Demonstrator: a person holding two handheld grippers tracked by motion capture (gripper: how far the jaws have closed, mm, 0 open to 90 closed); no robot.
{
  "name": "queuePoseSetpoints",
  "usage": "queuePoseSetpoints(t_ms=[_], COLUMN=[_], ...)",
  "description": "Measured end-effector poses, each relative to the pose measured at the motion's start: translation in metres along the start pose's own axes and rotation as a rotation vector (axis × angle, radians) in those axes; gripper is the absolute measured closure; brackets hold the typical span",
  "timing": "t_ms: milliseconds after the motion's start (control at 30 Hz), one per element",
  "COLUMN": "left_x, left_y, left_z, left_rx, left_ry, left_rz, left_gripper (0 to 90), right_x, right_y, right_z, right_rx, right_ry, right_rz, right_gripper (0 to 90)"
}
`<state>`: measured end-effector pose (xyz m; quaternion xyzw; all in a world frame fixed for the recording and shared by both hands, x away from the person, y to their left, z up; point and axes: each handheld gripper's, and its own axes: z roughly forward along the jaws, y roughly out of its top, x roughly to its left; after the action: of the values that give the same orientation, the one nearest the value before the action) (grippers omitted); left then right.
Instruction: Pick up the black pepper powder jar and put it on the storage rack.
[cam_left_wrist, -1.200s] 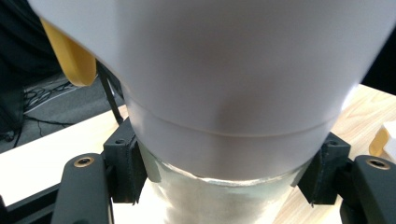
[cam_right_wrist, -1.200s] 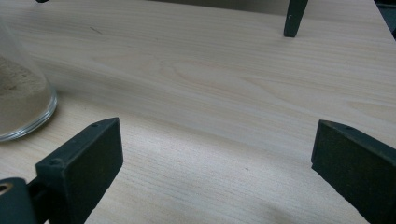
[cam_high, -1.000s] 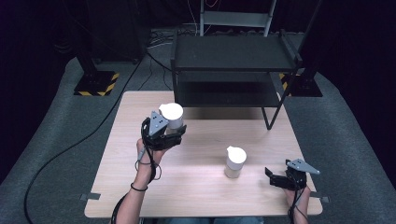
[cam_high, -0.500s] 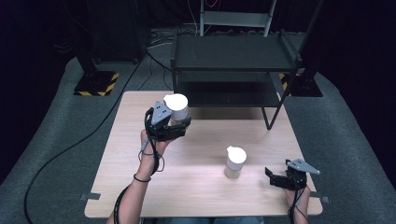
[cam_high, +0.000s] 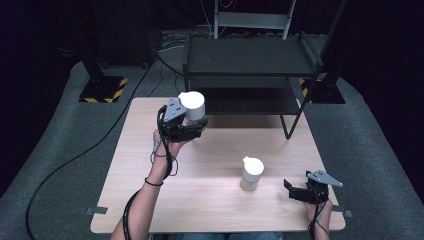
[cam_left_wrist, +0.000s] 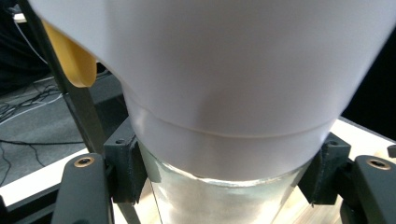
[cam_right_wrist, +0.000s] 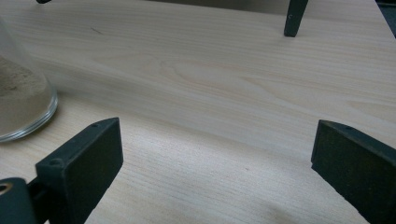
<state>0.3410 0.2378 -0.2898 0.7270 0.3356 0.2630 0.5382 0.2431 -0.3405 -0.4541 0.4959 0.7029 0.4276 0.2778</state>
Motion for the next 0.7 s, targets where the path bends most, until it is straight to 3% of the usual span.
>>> queuePoseSetpoints(t_ms=[700], left_x=[0.006], left_y=[0.03], left_z=[0.009], left_rx=[-0.022], left_ry=[-0.029], left_rz=[-0.003], left_gripper=[30.5], right_x=[-0.001], right_y=[0.0], right_z=[0.0], right_rx=[-0.002], right_ry=[0.001], right_rz=[0.003], right_gripper=[1.5])
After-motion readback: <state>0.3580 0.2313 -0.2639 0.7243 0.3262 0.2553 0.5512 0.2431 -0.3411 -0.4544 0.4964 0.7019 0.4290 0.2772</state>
